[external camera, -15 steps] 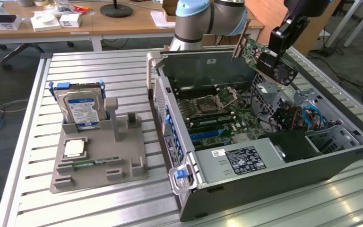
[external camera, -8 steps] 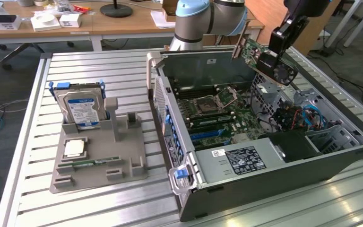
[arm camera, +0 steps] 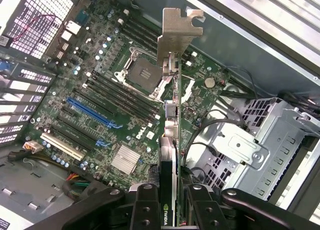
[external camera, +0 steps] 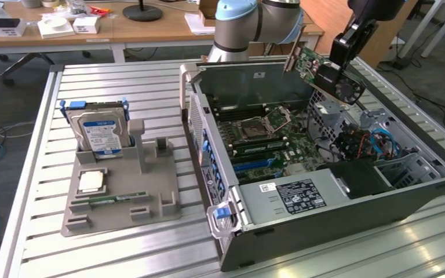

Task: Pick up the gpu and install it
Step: 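Insert the gpu into the slot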

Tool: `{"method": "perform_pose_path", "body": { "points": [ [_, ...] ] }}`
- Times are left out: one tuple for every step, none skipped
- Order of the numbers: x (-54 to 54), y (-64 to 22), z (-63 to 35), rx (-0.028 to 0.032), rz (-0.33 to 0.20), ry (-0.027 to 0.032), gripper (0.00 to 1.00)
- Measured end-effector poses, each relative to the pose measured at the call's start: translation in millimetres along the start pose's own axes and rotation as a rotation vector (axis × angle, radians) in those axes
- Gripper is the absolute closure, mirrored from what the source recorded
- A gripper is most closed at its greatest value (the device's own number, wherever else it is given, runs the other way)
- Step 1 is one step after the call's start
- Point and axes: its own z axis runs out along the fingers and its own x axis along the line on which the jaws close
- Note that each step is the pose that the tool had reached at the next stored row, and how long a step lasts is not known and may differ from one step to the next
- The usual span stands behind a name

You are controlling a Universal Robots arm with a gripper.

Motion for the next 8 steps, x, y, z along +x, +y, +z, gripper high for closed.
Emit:
{"method": "perform_pose_path", "body": {
  "points": [
    [0.0, 0.0, 0.0, 0.0, 0.0, 0.0, 0.74],
    [0.0, 0.0, 0.0, 0.0, 0.0, 0.0, 0.74],
    [0.0, 0.0, 0.0, 0.0, 0.0, 0.0, 0.74],
    [0.0, 0.0, 0.0, 0.0, 0.0, 0.0, 0.74],
    [0.0, 0.0, 0.0, 0.0, 0.0, 0.0, 0.74],
    [0.0, 0.0, 0.0, 0.0, 0.0, 0.0, 0.74],
    [0.0, 0.0, 0.0, 0.0, 0.0, 0.0, 0.74],
    [0.0, 0.0, 0.0, 0.0, 0.0, 0.0, 0.74]
  ]
}}
